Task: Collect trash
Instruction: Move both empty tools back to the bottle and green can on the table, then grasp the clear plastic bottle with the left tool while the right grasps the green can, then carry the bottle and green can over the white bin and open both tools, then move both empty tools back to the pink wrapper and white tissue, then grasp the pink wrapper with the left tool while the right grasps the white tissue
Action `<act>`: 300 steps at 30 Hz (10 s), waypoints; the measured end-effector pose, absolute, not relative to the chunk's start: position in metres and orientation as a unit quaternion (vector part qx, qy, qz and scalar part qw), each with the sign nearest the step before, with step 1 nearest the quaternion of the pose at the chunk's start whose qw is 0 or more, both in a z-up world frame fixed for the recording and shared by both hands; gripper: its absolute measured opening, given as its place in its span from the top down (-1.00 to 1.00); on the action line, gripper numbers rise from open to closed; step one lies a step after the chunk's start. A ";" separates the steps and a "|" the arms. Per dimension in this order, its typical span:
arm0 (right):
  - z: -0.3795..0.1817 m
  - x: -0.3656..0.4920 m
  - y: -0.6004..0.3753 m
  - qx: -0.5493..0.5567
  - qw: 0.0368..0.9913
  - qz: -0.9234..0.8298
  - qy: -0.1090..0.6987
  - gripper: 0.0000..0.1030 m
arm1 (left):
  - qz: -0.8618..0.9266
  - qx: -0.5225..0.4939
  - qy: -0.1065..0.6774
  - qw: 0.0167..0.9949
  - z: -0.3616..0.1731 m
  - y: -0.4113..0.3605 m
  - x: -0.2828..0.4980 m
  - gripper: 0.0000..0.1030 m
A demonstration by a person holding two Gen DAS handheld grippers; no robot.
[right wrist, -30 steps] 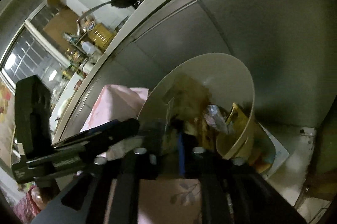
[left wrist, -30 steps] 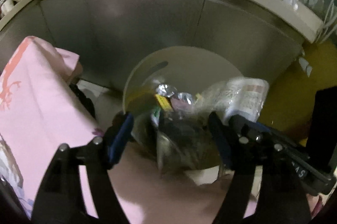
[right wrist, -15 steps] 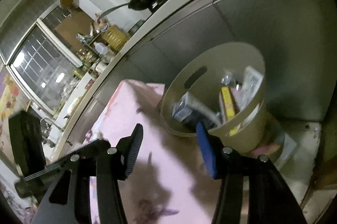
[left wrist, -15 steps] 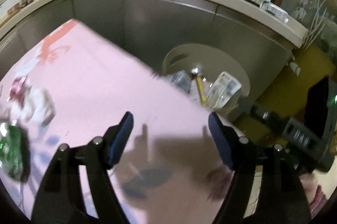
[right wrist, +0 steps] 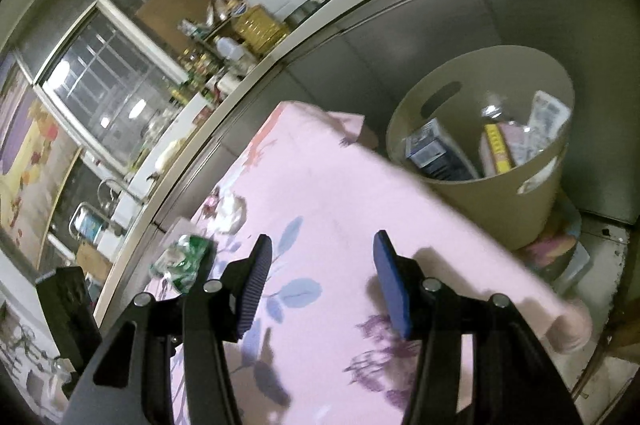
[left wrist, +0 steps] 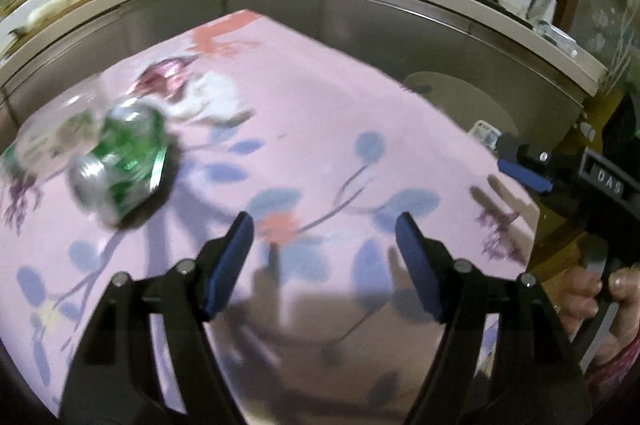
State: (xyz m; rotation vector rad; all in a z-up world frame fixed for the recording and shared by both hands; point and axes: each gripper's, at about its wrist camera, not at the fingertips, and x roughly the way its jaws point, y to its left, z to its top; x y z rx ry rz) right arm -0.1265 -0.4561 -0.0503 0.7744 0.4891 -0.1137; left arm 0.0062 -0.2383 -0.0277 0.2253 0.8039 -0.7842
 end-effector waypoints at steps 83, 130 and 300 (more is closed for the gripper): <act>-0.002 0.060 -0.269 0.250 0.883 0.146 0.369 -0.01 | -0.233 0.079 0.392 0.886 -0.032 -0.013 0.136 -0.52; -0.038 -0.073 -0.473 0.465 0.852 0.013 0.240 0.90 | -0.454 0.131 0.395 0.788 -0.003 -0.244 0.045 0.25; -0.030 0.049 -0.309 0.223 0.919 0.006 0.325 0.11 | -0.127 0.011 0.397 0.909 -0.053 -0.079 0.110 -0.36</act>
